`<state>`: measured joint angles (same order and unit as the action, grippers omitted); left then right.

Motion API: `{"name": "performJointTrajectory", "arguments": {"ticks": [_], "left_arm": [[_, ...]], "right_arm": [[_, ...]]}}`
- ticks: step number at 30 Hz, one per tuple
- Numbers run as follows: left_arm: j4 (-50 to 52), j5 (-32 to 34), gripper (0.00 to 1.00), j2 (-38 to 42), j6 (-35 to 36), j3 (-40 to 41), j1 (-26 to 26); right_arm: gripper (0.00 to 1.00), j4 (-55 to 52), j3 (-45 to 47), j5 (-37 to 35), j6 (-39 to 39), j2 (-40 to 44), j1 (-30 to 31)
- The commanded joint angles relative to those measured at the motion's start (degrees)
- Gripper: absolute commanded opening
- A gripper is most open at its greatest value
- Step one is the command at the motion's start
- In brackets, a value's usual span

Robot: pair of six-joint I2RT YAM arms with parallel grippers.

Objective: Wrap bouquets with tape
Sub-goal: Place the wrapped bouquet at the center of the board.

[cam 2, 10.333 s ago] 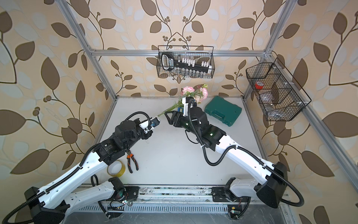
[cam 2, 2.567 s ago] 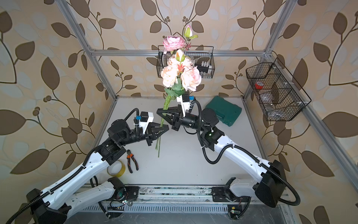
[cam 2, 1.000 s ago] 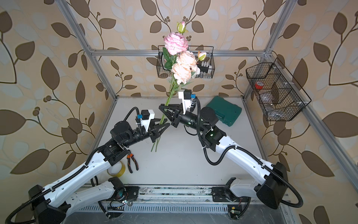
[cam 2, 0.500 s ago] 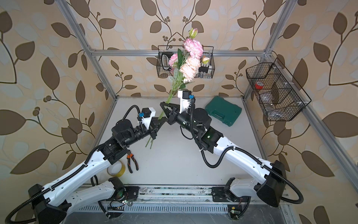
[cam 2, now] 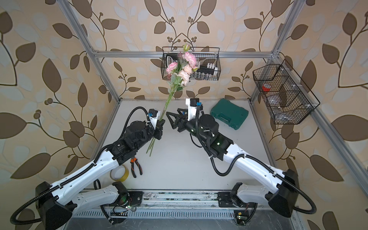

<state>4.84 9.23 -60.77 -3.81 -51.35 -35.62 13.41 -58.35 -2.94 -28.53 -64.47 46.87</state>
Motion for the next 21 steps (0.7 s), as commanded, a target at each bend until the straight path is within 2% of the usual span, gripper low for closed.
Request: {"name": "performJointTrajectory", "arguments": {"ticks": [1,4,9,15,21], "left_arm": [[10.35,-3.14,0.00,-1.86,-19.16,-0.59,7.40],[11.80,-12.09,0.00,-4.67,-29.49,2.26,15.39],[9.25,-9.78,0.00,-9.71,-34.76,6.40,16.54],[4.82,-11.79,0.00,-18.43,-34.69,6.30,16.72],[1.34,-14.86,0.00,-27.02,-32.16,4.78,16.63]], "right_arm": [[0.79,-2.61,6.79,-7.16,4.15,8.16,0.08],[0.83,-4.40,12.82,-16.13,6.72,15.67,-0.15],[0.86,-6.93,17.31,-24.31,11.41,23.04,-1.21],[0.87,-8.19,20.34,-29.55,15.44,26.07,-1.90],[0.87,-6.84,23.91,-30.51,18.55,26.42,-2.90]]}}
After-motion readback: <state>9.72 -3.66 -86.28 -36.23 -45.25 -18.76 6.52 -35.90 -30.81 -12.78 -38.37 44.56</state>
